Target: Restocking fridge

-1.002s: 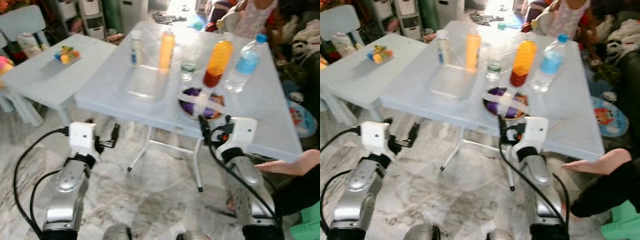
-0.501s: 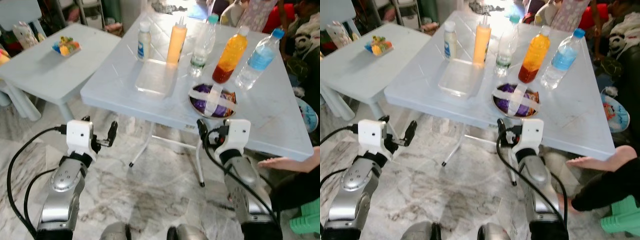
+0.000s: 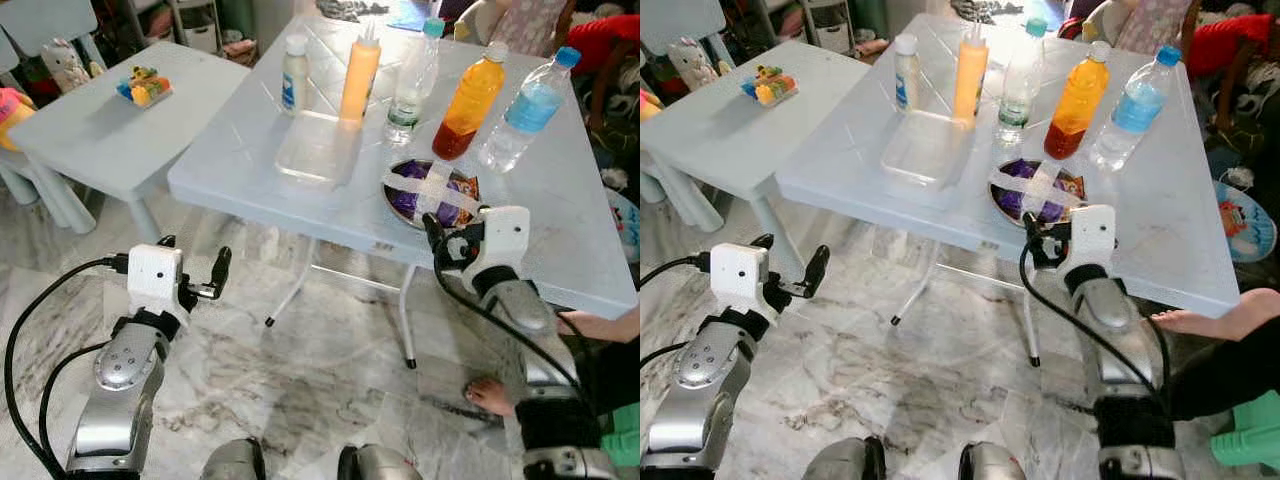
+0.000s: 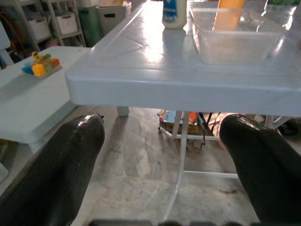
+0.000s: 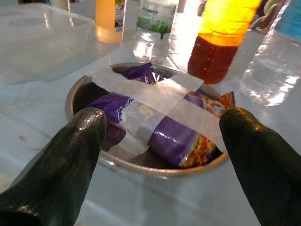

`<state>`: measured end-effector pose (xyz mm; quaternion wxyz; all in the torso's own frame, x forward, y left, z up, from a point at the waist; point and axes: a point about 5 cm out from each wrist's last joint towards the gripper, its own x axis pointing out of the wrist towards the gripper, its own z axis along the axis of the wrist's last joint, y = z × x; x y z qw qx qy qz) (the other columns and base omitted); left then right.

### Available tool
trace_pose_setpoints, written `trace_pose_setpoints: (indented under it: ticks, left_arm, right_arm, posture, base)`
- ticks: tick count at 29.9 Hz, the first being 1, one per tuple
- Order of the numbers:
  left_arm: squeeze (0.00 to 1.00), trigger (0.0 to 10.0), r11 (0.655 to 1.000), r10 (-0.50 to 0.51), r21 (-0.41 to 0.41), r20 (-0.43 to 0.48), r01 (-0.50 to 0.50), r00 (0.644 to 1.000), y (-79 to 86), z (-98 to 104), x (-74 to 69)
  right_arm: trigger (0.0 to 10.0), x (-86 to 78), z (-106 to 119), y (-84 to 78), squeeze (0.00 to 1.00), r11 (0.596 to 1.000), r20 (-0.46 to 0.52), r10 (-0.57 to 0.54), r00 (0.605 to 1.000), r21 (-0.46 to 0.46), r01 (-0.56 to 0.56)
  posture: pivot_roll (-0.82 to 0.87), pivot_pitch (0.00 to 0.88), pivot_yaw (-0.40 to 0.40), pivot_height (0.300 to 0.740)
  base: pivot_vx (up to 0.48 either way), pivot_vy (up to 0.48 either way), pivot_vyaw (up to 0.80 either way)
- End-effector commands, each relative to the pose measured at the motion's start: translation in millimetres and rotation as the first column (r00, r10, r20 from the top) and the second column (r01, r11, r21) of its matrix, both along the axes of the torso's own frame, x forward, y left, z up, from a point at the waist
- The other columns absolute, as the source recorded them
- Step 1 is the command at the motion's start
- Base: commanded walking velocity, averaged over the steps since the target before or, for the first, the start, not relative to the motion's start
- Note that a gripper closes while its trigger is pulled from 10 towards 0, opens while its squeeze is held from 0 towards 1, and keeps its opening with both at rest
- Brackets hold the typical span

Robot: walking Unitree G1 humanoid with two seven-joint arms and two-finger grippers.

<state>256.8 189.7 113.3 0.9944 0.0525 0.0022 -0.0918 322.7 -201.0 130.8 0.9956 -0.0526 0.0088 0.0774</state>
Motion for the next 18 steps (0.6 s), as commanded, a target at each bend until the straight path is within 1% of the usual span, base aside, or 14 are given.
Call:
trace_pose_setpoints:
  ticks: [1, 3, 4, 6, 7, 8, 10, 12, 13, 14, 16, 17, 18]
  left_arm:
    - [0.00, 10.0, 1.000, -0.010, 0.013, -0.012, 0.010, 1.000, 0.4, 0.0, -3.2]
    - [0.00, 10.0, 1.000, -0.008, 0.016, -0.017, 0.009, 1.000, 1.7, 0.4, -4.4]
    - [0.00, 10.0, 1.000, -0.008, 0.016, -0.017, 0.009, 1.000, 1.7, 0.4, -4.4]
    - [0.00, 10.0, 1.000, -0.004, 0.025, -0.024, 0.004, 1.000, 4.3, 0.9, -6.0]
    - [0.00, 10.0, 1.000, -0.004, 0.025, -0.024, 0.004, 1.000, 4.3, 0.9, -6.0]
    - [0.00, 10.0, 1.000, -0.001, 0.028, -0.027, 0.001, 1.000, 5.1, 1.2, -6.6]
    - [0.00, 10.0, 1.000, 0.002, 0.029, -0.031, -0.001, 1.000, 6.0, 1.4, -7.3]
    - [0.00, 10.0, 1.000, 0.003, 0.031, -0.036, -0.002, 0.999, 6.2, 1.4, -8.1]
    - [0.00, 10.0, 1.000, 0.003, 0.031, -0.036, -0.002, 0.999, 6.2, 1.4, -8.1]
    - [0.00, 10.0, 1.000, 0.002, 0.031, -0.038, -0.001, 0.999, 6.0, 1.6, -8.3]
    - [0.00, 10.0, 1.000, 0.002, 0.031, -0.039, 0.000, 0.999, 5.8, 1.9, -8.6]
    - [0.00, 10.0, 0.999, 0.001, 0.032, -0.042, 0.001, 0.999, 5.6, 1.9, -8.7]
    - [0.00, 10.0, 0.999, 0.000, 0.032, -0.044, 0.001, 0.999, 5.5, 1.8, -8.8]
  right_arm:
    - [10.0, 4.1, 2.0, -3.0, 0.00, 0.999, -0.005, 0.042, 0.999, 0.005, -0.042]
    - [10.0, 9.5, 7.1, -0.5, 0.00, 0.995, 0.005, 0.099, 0.995, -0.001, -0.099]
    - [10.0, 9.5, 7.1, -0.5, 0.00, 0.995, 0.005, 0.099, 0.995, -0.001, -0.099]
    - [10.0, 13.7, 12.2, 9.8, 0.00, 0.975, 0.012, 0.220, 0.975, -0.008, -0.220]
    - [10.0, 13.7, 12.2, 9.8, 0.00, 0.975, 0.012, 0.220, 0.975, -0.008, -0.220]
    - [10.0, 14.7, 14.6, 14.6, 0.00, 0.962, 0.018, 0.275, 0.961, -0.009, -0.275]
    - [10.0, 16.3, 16.0, 18.0, 0.00, 0.946, 0.016, 0.325, 0.946, -0.026, -0.324]
    - [10.0, 18.5, 16.5, 21.9, 0.00, 0.916, -0.009, 0.398, 0.917, -0.042, -0.398]
    - [10.0, 18.5, 16.5, 21.9, 0.00, 0.916, -0.009, 0.398, 0.917, -0.042, -0.398]
    - [10.0, 18.7, 16.2, 22.4, 0.00, 0.904, -0.020, 0.424, 0.906, -0.047, -0.424]
    - [10.0, 19.0, 15.4, 20.8, 0.00, 0.901, -0.032, 0.429, 0.903, -0.060, -0.430]
    - [10.0, 19.3, 13.1, 17.8, 0.00, 0.899, -0.056, 0.430, 0.901, -0.062, -0.433]
    - [9.5, 19.2, 11.6, 15.8, 0.00, 0.900, -0.069, 0.427, 0.901, -0.066, -0.432]
  posture:
    - [0.08, 0.164, -0.052, 0.740]
    - [0.08, 0.170, -0.050, 0.740]
    - [0.08, 0.170, -0.050, 0.740]
    - [0.10, 0.176, -0.048, 0.740]
    - [0.10, 0.176, -0.048, 0.740]
    - [0.10, 0.177, -0.046, 0.740]
    - [0.10, 0.179, -0.044, 0.740]
    - [0.11, 0.181, -0.043, 0.740]
    - [0.11, 0.181, -0.043, 0.740]
    - [0.11, 0.181, -0.042, 0.740]
    - [0.11, 0.182, -0.041, 0.740]
    - [0.11, 0.182, -0.042, 0.740]
    - [0.11, 0.182, -0.041, 0.740]
  base:
    - [0.000, 0.000, 0.00]
    - [0.000, 0.000, 0.00]
    - [0.000, 0.000, 0.00]
    - [0.000, 0.000, 0.00]
    - [0.000, 0.000, 0.00]
    - [0.000, 0.000, 0.00]
    - [0.000, 0.000, 0.00]
    - [0.000, 0.000, 0.00]
    - [0.000, 0.000, 0.00]
    - [0.000, 0.000, 0.00]
    - [0.000, 0.000, 0.00]
    - [0.000, 0.000, 0.00]
    - [0.000, 0.000, 0.00]
